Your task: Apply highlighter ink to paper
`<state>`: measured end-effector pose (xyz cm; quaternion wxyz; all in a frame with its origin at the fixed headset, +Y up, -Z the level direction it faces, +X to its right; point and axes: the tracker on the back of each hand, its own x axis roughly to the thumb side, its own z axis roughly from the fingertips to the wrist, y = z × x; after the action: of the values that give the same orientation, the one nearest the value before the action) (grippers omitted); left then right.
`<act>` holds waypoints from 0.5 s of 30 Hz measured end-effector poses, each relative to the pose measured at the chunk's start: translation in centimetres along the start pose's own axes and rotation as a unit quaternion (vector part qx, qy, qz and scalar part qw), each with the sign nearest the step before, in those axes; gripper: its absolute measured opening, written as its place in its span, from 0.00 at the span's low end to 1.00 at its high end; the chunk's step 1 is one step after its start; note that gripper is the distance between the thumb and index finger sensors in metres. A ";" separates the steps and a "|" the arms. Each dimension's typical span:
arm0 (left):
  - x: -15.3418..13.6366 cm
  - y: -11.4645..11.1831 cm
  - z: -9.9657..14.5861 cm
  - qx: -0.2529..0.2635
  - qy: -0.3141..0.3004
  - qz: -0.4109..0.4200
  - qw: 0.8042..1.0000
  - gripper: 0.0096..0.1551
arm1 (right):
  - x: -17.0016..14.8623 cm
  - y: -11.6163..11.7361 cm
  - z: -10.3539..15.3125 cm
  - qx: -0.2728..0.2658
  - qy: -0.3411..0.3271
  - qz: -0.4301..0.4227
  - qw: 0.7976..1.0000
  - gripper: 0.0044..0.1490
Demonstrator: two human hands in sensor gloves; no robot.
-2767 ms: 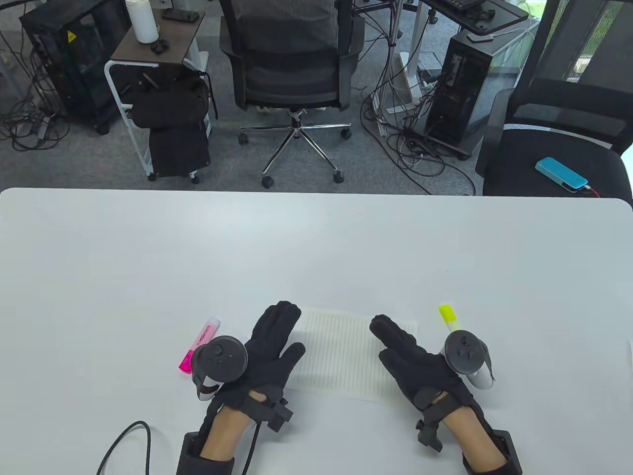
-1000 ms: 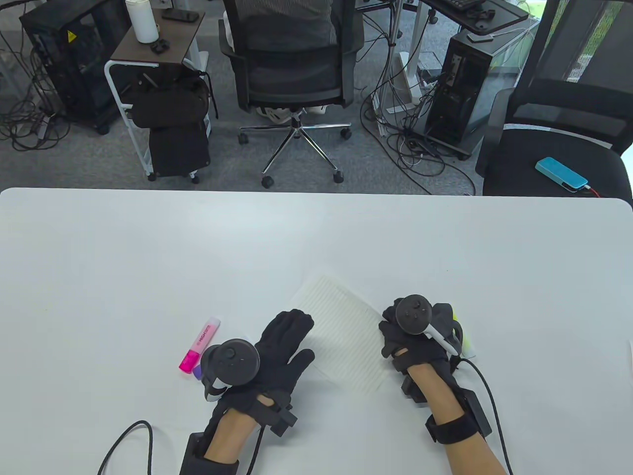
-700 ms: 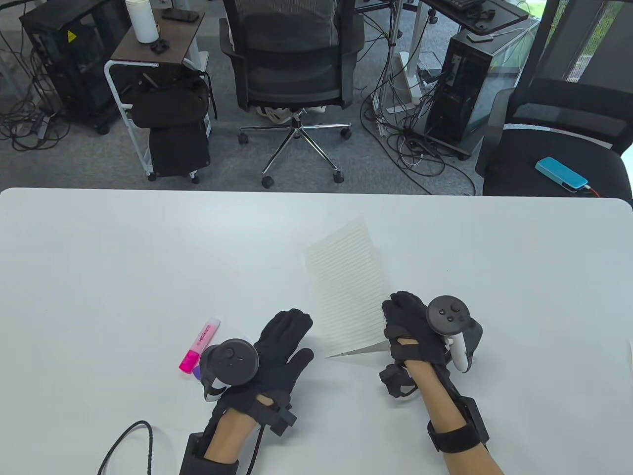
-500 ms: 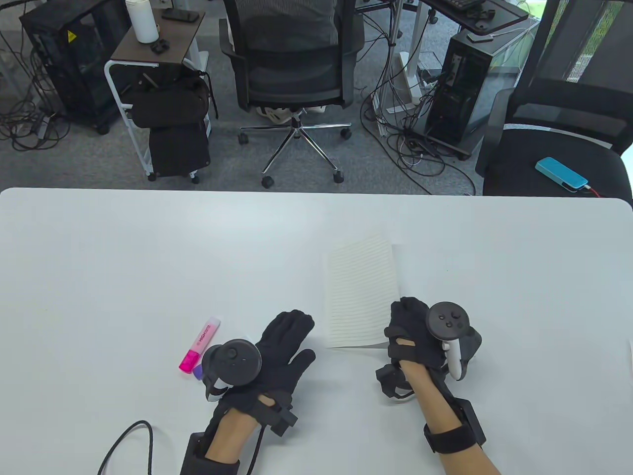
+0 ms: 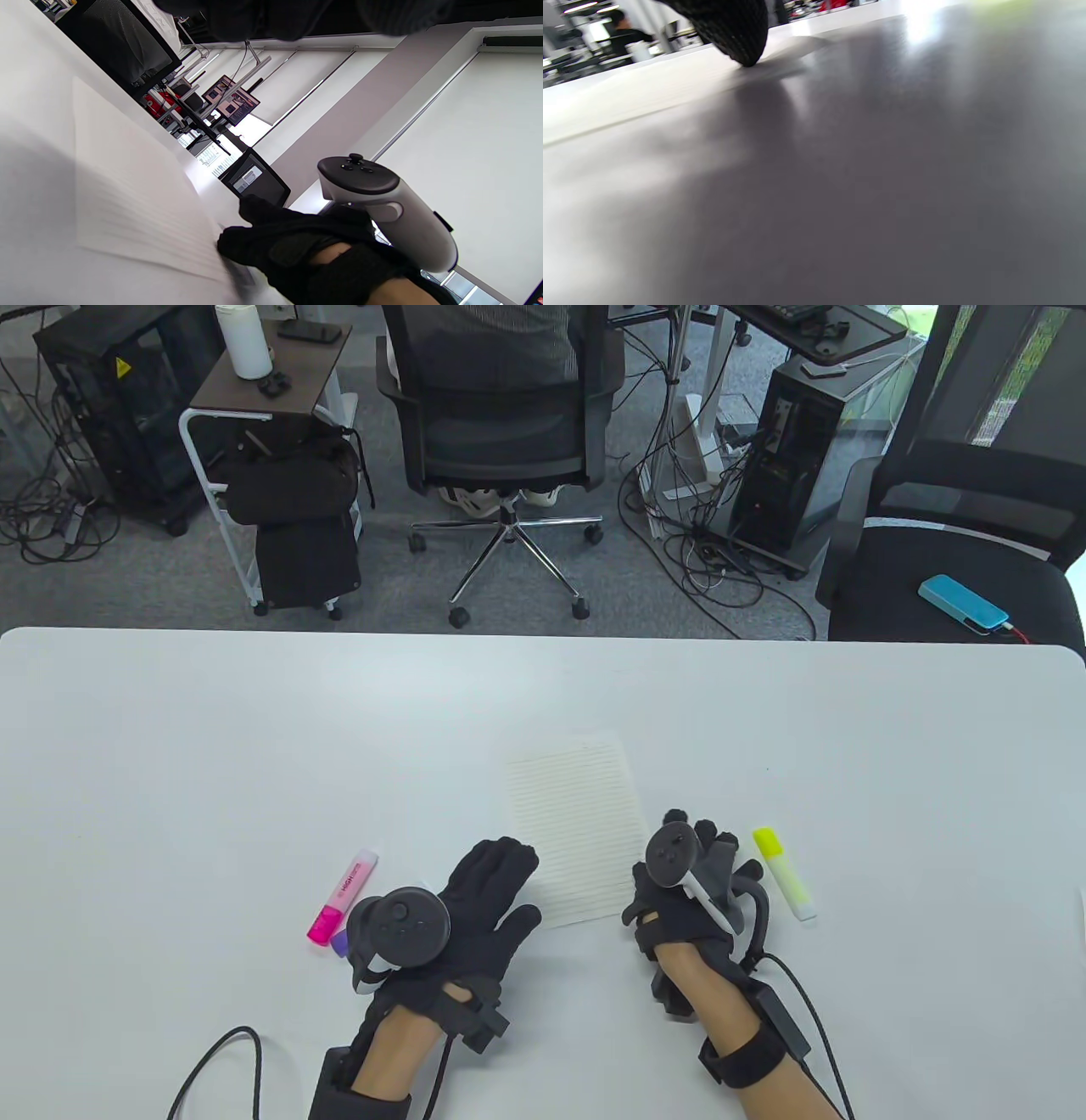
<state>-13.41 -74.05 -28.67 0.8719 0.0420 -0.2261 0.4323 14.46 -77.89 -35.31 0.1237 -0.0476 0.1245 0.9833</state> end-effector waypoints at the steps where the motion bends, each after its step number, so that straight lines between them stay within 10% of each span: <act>1: 0.0 0.0 0.0 0.000 0.000 0.000 1.000 0.42 | 0.1 0.1 -0.1 0.007 -0.010 -0.004 1.000 0.43; 15: -0.3 1.5 0.3 0.021 0.041 -0.045 0.998 0.42 | 1.5 0.6 1.2 0.037 -0.049 -0.014 0.998 0.37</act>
<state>-14.86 -73.43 -28.68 0.8980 0.0528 -0.1793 0.3983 12.80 -77.78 -34.25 0.1450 0.0033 0.1537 0.9774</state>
